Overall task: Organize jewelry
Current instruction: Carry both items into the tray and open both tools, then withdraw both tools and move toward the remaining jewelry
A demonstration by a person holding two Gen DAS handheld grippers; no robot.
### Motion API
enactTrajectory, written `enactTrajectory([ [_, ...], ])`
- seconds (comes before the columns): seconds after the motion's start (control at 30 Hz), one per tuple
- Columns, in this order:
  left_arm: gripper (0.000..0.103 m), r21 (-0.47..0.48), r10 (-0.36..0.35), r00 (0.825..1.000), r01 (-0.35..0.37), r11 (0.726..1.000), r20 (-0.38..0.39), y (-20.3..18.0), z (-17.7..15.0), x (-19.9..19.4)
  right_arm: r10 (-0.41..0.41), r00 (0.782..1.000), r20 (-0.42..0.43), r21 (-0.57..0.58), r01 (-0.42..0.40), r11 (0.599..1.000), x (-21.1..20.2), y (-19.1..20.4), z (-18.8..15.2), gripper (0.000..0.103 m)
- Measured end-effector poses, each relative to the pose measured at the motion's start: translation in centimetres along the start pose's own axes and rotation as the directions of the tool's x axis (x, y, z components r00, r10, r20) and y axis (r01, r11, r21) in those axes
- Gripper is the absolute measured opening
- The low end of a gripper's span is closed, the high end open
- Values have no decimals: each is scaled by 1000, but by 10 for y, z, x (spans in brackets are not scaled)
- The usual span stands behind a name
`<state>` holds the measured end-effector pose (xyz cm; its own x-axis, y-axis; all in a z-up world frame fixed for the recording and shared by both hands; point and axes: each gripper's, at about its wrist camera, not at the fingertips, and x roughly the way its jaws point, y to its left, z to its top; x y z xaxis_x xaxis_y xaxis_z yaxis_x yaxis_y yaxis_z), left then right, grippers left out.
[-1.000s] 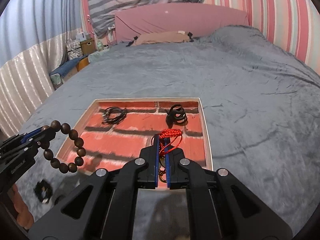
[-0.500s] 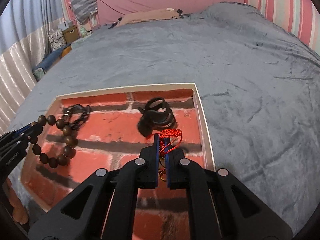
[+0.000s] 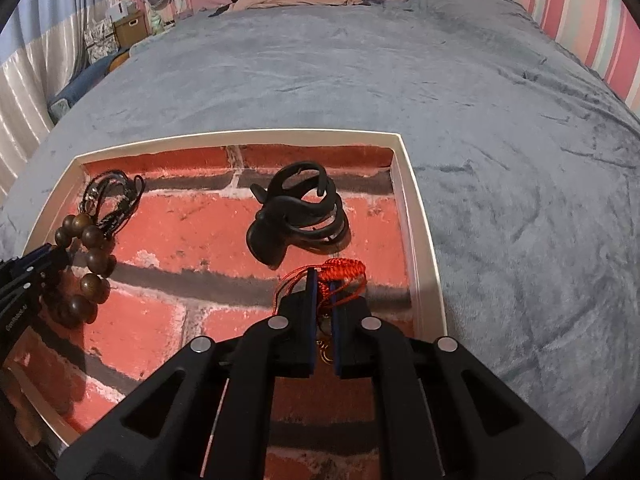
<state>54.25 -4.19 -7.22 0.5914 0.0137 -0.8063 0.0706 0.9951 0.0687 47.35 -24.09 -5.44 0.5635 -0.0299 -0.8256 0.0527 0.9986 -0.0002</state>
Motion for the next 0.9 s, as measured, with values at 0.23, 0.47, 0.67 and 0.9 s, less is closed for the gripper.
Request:
enactTrajectory([
  [0.23,49,-5,33,999,-33,999,-1,1,-2,-6,-10,1000,6,-19,10,1000,-5,1,-1,62],
  [0.47,66,-18,17,997,-15,1000,77,1,-7,-41,4,996,93,-50,1,999,-35,2,-1,88],
  [0.67,76,-22,-21,986,24,999,164,7,-14,-99,44,984,172,-48,-37,998,-83,-7,-3,99],
  [0.9,87,-42,-31,967,43,998,254,34,-34,-182,54,967,250,-56,-41,998,-148,-17,-24,99],
])
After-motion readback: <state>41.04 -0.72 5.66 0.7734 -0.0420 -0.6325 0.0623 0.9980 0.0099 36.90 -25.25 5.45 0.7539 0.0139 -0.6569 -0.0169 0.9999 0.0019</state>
